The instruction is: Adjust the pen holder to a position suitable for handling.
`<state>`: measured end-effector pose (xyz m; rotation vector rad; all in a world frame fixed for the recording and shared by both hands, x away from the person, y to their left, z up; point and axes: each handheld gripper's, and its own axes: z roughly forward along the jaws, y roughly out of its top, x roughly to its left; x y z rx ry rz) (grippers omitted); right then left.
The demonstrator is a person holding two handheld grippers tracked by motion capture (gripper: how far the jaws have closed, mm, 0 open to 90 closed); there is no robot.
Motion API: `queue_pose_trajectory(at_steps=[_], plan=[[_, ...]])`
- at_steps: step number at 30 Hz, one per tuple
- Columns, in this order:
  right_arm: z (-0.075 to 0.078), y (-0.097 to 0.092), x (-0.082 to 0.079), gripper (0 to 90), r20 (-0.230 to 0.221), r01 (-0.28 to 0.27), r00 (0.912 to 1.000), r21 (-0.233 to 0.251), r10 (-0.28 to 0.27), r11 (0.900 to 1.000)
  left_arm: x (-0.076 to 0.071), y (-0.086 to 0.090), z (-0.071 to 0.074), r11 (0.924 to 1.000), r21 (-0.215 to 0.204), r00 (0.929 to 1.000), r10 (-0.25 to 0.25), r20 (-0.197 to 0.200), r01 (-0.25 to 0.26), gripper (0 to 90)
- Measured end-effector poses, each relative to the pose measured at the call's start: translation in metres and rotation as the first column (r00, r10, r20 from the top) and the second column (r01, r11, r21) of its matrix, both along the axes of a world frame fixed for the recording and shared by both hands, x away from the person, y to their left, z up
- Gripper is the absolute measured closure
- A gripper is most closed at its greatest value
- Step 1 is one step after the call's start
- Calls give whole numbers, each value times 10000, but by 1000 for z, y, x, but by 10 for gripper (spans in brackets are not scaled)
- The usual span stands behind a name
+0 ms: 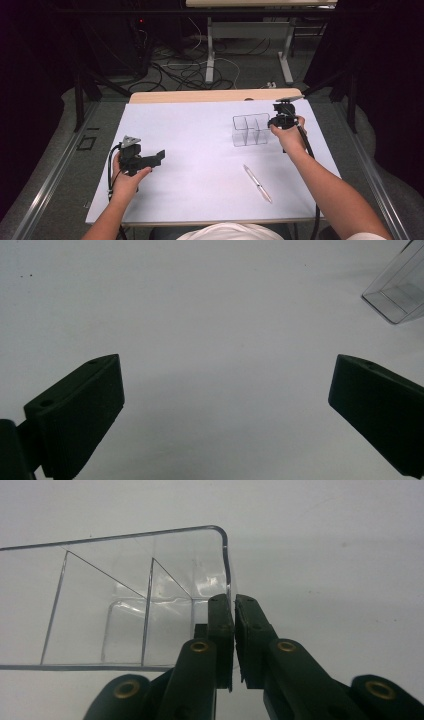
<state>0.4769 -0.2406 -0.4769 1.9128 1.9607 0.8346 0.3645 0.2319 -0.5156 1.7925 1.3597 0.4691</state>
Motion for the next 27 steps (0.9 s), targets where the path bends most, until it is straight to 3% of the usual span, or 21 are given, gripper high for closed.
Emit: queue_pose_trajectory(at_steps=[3,13,17,23,25,27], plan=[[1,-2,-2,781,298,-80,9995,234,73,9997,0,0,0,10000,-17,10000,28,4,-28,12],[7,-4,-9,642,1350,-570,9894,260,530,9980,0,0,-1,10000,38,10000,90,10,-90,12],[8,-9,-10,605,2213,-931,9714,230,857,9954,0,0,-2,9999,76,9999,109,9,-109,14],[5,-19,-12,552,2716,-1115,9568,114,1042,9937,0,-1,-2,9999,124,10000,62,-76,-62,15],[4,-22,-13,564,2981,-1247,9476,133,1151,9921,0,-1,-2,9999,116,10000,55,-69,-55,16],[1,-26,-13,608,3055,-1432,9439,367,1254,9890,0,-1,-2,9999,143,9999,28,-101,-27,17]])
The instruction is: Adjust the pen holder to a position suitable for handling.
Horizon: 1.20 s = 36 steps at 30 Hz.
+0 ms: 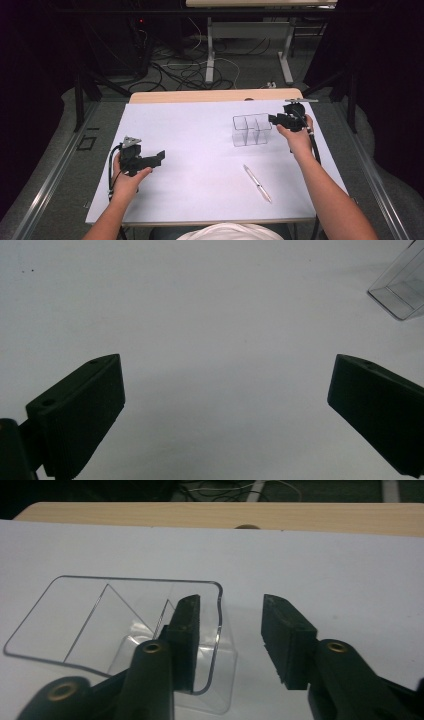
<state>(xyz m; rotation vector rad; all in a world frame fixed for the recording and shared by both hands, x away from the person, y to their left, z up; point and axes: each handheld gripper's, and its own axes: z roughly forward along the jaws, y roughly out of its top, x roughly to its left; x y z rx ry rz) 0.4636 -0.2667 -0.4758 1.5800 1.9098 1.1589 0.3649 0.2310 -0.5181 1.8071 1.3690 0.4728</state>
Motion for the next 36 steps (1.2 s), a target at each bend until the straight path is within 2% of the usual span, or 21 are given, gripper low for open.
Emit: queue_pose_trajectory(at_steps=[2,4,7,15,20,24,31,36], plan=[[-3,-3,-2,668,212,41,9998,243,-46,9997,1,0,-1,10000,-3,10000,17,52,-17,17],[-7,-6,-6,723,780,202,9967,101,-209,9997,1,0,-1,10000,3,10000,35,5,-35,17],[-15,-9,-7,814,891,284,9956,-49,-278,9996,1,-1,-2,10000,-1,10000,53,7,-53,18],[-31,-10,-3,861,371,80,9993,-329,-67,9994,1,0,-1,9999,41,9999,106,-19,-106,23],[-38,-4,-1,881,510,-179,9985,-588,209,9981,1,0,-2,9999,12,9999,110,-2,-110,24],[-40,-2,3,897,706,-390,9966,-370,416,9986,1,-1,-2,10000,24,10000,88,-30,-88,25],[-47,-2,7,900,342,-442,9984,-224,450,9988,2,0,-3,10000,48,10000,81,-3,-81,25],[-48,2,6,900,284,-543,9981,-346,552,9979,2,-1,-2,10000,13,10000,91,-35,-91,25]])
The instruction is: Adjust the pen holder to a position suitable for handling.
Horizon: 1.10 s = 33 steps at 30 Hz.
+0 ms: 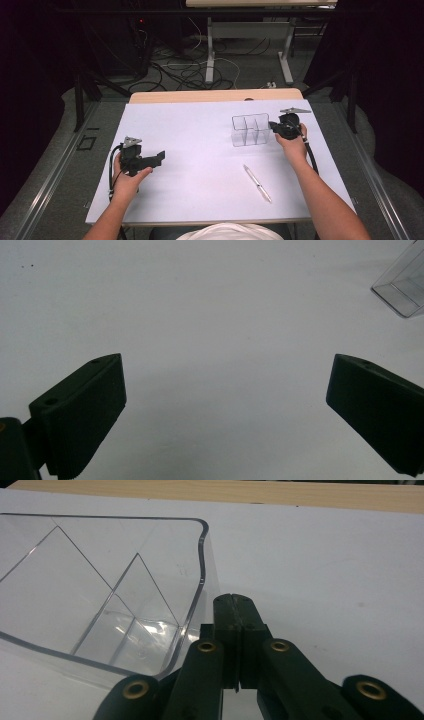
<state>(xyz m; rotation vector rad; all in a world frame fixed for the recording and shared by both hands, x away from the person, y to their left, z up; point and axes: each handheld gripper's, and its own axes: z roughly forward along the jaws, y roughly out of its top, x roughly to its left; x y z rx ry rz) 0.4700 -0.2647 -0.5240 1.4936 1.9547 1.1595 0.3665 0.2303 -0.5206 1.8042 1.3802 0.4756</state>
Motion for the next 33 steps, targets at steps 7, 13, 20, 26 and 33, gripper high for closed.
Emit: queue_pose_trajectory(at_steps=[7,13,20,26,33], plan=[[1,23,-4,900,-135,-445,9989,-226,442,9988,0,-1,0,10000,57,10000,-64,8,64,25],[0,46,-5,900,-219,-638,9978,-515,627,9966,0,0,1,10000,13,10000,-82,42,82,25],[-2,67,-1,900,-506,-706,9964,-499,681,9963,-1,-1,0,9999,21,10000,-99,14,98,25],[-2,82,3,900,-470,-905,9950,-489,883,9947,0,0,1,9999,50,9999,-133,-65,133,25],[-3,94,4,900,-490,-1037,9936,-411,1016,9938,0,0,0,9999,16,9999,-104,-9,104,25]])
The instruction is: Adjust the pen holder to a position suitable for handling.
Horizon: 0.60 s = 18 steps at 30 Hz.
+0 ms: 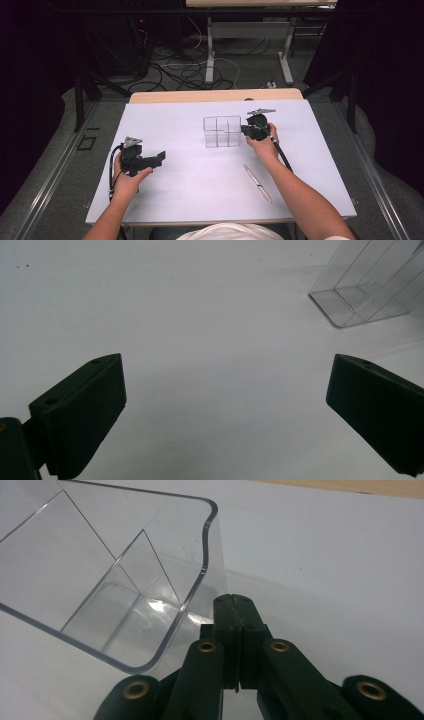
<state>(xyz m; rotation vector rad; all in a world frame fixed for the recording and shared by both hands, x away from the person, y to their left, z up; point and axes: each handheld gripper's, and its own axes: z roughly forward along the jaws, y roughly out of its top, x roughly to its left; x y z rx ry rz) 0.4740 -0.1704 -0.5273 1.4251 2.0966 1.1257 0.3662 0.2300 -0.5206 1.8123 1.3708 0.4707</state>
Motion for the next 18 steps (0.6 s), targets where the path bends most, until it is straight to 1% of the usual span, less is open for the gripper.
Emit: queue_pose_trajectory(at_steps=[4,7,8,9,11,12,13,16,17,18], plan=[[0,5,0,900,-171,42,9998,42,-42,10000,0,0,0,10000,-9,10000,3,-21,-3,25],[0,8,1,900,-193,11,9998,2,-11,10000,0,0,0,10000,-15,10000,-3,-14,3,25],[0,10,0,900,-316,42,9995,59,-41,10000,0,0,0,10000,-13,10000,-6,-17,6,25],[0,11,0,900,-267,11,9996,36,-10,10000,0,0,0,10000,-21,10000,3,-12,-3,25],[1,12,0,900,-322,40,9995,-25,-41,10000,0,1,1,10000,-30,10000,25,-1,-25,25],[1,11,0,899,-371,13,9993,4,-13,10000,0,1,1,10000,-26,10000,-30,-48,30,25],[2,10,0,896,-388,7,9992,73,-4,10000,0,1,1,10000,-46,10000,29,15,-29,25],[6,5,-1,858,-325,-16,9995,143,20,9999,0,2,0,9999,-79,10000,73,-29,-73,25],[7,4,-1,840,-405,35,9992,244,-25,9997,1,3,-1,9999,-115,10000,97,18,-97,25],[9,2,-1,820,-373,-4,9993,283,14,9996,1,3,-1,9999,-96,10000,92,-36,-93,25]])
